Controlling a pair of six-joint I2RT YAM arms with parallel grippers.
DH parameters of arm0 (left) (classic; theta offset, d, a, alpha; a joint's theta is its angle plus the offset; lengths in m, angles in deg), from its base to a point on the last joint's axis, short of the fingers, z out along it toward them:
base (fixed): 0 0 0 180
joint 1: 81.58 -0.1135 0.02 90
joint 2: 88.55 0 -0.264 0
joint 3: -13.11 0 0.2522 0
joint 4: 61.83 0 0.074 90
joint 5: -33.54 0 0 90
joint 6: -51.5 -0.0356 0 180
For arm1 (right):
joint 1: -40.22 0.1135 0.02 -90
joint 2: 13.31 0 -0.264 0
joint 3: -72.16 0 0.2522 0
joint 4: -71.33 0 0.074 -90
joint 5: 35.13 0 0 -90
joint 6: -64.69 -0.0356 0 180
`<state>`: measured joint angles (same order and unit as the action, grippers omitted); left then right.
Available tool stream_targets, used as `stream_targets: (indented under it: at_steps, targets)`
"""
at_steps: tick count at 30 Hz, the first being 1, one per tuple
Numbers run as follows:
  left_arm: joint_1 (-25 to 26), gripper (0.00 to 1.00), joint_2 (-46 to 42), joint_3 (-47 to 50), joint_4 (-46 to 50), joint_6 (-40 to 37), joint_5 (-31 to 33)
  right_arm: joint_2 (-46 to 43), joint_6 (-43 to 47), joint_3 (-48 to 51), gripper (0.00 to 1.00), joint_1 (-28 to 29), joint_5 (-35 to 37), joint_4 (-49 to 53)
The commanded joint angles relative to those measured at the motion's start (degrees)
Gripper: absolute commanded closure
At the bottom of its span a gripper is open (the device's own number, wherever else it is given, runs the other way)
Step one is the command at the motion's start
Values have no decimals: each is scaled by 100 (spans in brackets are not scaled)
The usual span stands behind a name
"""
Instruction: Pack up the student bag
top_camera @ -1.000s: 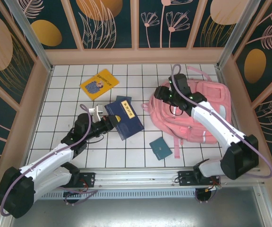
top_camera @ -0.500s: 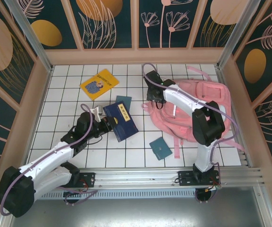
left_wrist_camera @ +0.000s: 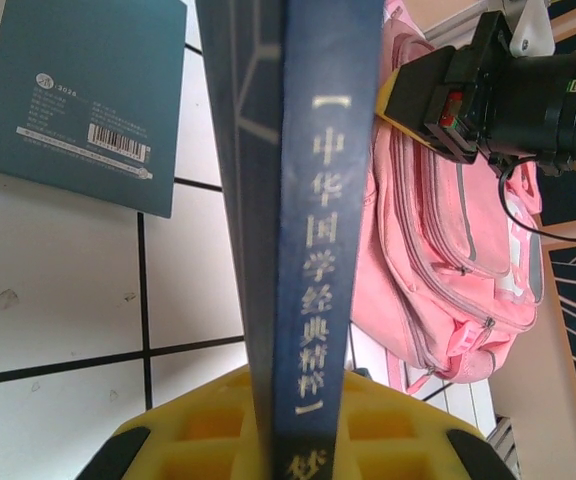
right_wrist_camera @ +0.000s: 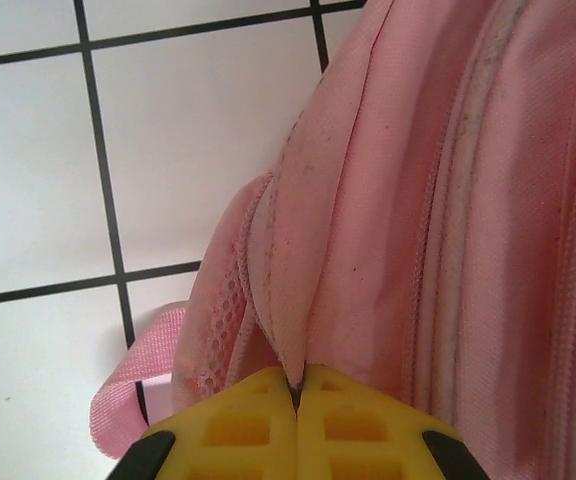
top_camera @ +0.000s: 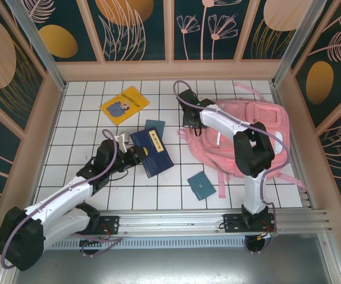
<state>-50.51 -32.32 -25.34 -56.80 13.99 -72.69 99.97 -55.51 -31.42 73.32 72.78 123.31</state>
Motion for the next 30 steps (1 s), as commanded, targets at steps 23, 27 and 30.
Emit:
stream_targets:
  at_steps: [23,27,30]
  targets:
    - [168,100,2517,-2489,-2622,1025,-1946,-3672,1612,763,100,-2172,-6346,-392]
    - [351,100,3197,-2596,-3552,1688,-2149,-3823,1466,857,100,-2274,-6543,-525]
    - [596,100,3634,-2768,-3970,2002,-2123,-3933,1315,951,100,-2432,-6650,-641]
